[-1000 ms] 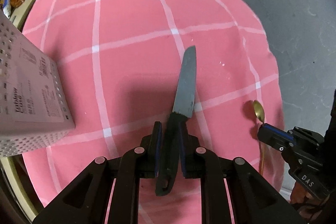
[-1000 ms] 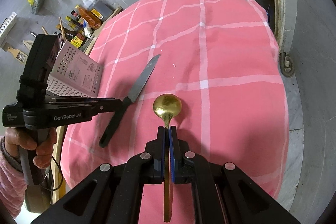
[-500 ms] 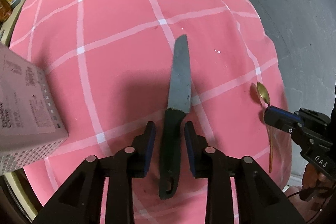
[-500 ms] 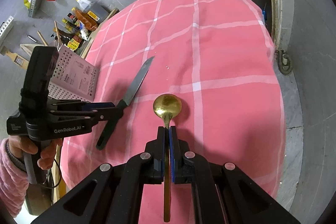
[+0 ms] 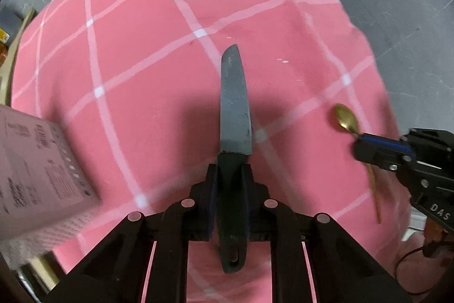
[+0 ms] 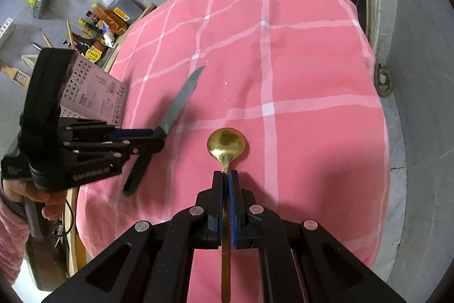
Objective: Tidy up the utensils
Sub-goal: 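Carry the knife and gold spoon up over the white caddy with both tools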
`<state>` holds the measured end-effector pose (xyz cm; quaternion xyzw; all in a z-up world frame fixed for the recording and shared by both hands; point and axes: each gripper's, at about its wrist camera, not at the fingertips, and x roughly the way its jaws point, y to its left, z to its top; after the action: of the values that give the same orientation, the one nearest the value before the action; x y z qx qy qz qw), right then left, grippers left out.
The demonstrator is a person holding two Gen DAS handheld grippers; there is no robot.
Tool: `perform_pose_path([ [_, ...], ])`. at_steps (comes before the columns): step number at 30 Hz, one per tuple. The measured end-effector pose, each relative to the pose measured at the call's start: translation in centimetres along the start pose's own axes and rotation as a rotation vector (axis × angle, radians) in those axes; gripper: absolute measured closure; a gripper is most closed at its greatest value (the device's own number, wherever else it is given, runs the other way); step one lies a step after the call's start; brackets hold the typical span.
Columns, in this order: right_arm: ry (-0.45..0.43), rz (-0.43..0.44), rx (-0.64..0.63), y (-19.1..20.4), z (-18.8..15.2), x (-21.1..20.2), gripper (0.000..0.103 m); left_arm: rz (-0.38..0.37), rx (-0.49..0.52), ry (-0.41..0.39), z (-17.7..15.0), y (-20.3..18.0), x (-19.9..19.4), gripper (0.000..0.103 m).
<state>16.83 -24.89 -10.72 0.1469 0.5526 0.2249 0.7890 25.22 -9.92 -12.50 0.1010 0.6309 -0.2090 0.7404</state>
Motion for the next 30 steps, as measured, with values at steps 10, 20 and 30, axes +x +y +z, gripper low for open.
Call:
perform_pose_path([
  [10,-0.241,0.061,-0.068,2.1,1.2,-5.0,0.099,-0.089,-0.165,-0.459,-4.4,-0.8,-7.1,0.091],
  [20,-0.527,0.27,-0.183,9.5,6.1,-9.2,0.099,0.034,-0.314,-0.91,-6.5,1.7,-19.4,0.091],
  [30,-0.73,0.485,-0.269,20.3,10.4,-3.9,0.099,0.241,-0.457,-1.187,-11.2,10.6,-23.5,0.091],
])
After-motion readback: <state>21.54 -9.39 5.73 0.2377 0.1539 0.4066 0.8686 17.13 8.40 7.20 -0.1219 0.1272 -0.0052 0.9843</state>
